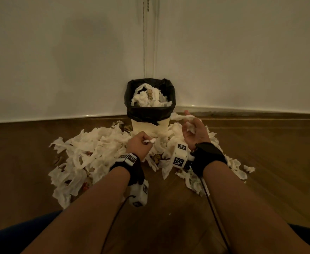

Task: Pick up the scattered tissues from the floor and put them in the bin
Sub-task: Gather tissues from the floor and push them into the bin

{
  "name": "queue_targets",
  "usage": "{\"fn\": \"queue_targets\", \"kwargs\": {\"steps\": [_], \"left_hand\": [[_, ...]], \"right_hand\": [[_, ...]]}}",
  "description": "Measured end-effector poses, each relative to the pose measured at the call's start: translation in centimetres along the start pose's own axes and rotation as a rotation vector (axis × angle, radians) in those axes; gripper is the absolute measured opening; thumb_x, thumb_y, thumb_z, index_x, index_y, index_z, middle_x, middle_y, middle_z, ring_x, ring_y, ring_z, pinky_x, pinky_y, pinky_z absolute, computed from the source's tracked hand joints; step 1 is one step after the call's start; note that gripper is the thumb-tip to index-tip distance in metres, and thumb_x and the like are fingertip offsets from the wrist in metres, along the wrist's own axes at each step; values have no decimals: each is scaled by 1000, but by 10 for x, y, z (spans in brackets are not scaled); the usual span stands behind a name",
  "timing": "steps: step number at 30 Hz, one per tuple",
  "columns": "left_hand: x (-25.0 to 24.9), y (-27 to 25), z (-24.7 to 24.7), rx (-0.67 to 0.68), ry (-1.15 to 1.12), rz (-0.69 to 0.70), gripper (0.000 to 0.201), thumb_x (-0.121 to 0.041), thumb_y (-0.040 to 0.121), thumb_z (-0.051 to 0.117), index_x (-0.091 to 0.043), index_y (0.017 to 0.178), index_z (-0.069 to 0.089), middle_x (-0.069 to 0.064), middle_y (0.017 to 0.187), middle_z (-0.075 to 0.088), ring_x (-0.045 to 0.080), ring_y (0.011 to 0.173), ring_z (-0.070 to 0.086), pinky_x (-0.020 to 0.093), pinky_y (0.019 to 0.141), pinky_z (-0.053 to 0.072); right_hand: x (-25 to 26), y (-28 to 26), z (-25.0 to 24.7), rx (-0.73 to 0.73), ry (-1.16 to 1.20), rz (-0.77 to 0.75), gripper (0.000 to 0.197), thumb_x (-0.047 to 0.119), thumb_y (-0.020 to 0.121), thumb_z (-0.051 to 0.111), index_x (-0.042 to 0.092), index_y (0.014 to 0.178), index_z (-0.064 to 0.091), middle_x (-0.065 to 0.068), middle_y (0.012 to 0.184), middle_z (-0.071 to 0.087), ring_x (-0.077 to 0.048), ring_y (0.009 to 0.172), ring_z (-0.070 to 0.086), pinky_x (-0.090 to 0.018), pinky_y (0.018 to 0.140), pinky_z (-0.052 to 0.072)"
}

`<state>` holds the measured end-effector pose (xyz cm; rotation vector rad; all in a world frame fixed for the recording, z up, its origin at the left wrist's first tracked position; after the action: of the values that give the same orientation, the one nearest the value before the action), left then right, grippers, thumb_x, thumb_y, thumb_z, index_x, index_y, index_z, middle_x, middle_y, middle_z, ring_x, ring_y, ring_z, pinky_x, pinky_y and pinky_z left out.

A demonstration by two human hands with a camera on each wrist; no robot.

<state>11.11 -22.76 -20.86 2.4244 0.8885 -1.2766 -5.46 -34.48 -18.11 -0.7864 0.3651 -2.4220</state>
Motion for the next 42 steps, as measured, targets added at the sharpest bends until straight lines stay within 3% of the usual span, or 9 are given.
{"fn": "queue_targets", "kwargs": {"steps": [6, 11, 17, 22, 26, 30, 35, 39, 42], "left_hand": [[-41, 27, -12, 39, 16, 71, 19, -26, 83, 65, -23, 71, 51, 4, 88, 68, 21, 81, 65, 31, 72, 52], [-84, 55, -31, -11, 35, 140, 18, -29, 82, 65, -27, 70, 52, -1, 84, 64, 18, 82, 61, 26, 69, 46], [-136, 97, -74, -196, 155, 257, 14, -30, 85, 64, -23, 80, 53, -16, 65, 47, 4, 62, 46, 12, 52, 29], [-121, 119, -84, -201, 398, 206, 10, -27, 89, 56, -18, 85, 58, 4, 89, 65, 23, 87, 60, 31, 74, 45], [-96, 123, -76, -123, 646, 224, 20, -26, 93, 50, -11, 104, 57, 12, 103, 63, 29, 93, 59, 32, 70, 42], [-95, 124, -70, -110, 735, 295, 15, -18, 94, 48, -8, 104, 53, 15, 102, 62, 32, 90, 59, 34, 67, 40], [-96, 138, -47, 40, 842, 306, 29, -17, 96, 42, -19, 118, 60, 9, 123, 59, 27, 109, 56, 33, 88, 42], [-59, 138, -12, 229, 1012, 145, 40, -32, 96, 37, -20, 133, 45, 3, 130, 53, 22, 125, 45, 41, 109, 21], [-67, 129, -22, 84, 931, 228, 36, -32, 94, 33, -23, 119, 57, 2, 123, 55, 22, 116, 48, 47, 108, 20]], "right_hand": [[12, 12, 31, 18, -105, -53, 26, -1, 89, 35, 11, 67, 40, -3, 60, 43, -10, 37, 35, -18, 39, 29], [4, 23, 75, 23, -265, -7, 25, 18, 89, 34, 17, 65, 30, -1, 61, 30, -15, 51, 26, -25, 51, 23], [20, 45, 134, 27, -564, -146, 31, 14, 94, 27, 18, 63, 29, -3, 62, 30, -14, 49, 23, -24, 47, 18], [27, 62, 154, 15, -885, -416, 36, -6, 92, 26, 6, 101, 58, -16, 104, 56, -22, 83, 50, -28, 69, 44], [14, 80, 143, -10, -1237, -413, 36, 4, 98, 30, -3, 120, 58, -21, 127, 55, -34, 117, 50, -35, 101, 38], [-30, 89, 134, 96, -1867, -385, 49, 29, 101, 31, 3, 143, 28, -22, 146, 24, -38, 130, 34, -44, 109, 29], [-67, 105, 118, 244, -2441, -290, 53, 39, 101, 21, 18, 149, 19, -12, 154, 25, -34, 140, 25, -50, 114, 16], [-69, 110, 110, 156, -2611, -135, 58, 38, 100, 34, 12, 149, 17, -13, 157, 15, -32, 144, 13, -44, 117, 9], [-52, 102, 119, 148, -2497, -288, 55, 40, 99, 29, 14, 148, 23, -10, 153, 21, -34, 138, 24, -43, 113, 21]]}}
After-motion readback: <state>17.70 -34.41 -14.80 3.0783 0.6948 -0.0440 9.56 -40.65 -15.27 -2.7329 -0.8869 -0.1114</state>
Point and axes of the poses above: each hand's wrist, its own y-axis towards the middle knuckle, its own z-axis out of the palm, x = y × z, the point moved 10 cm from there along y, towards the middle knuckle
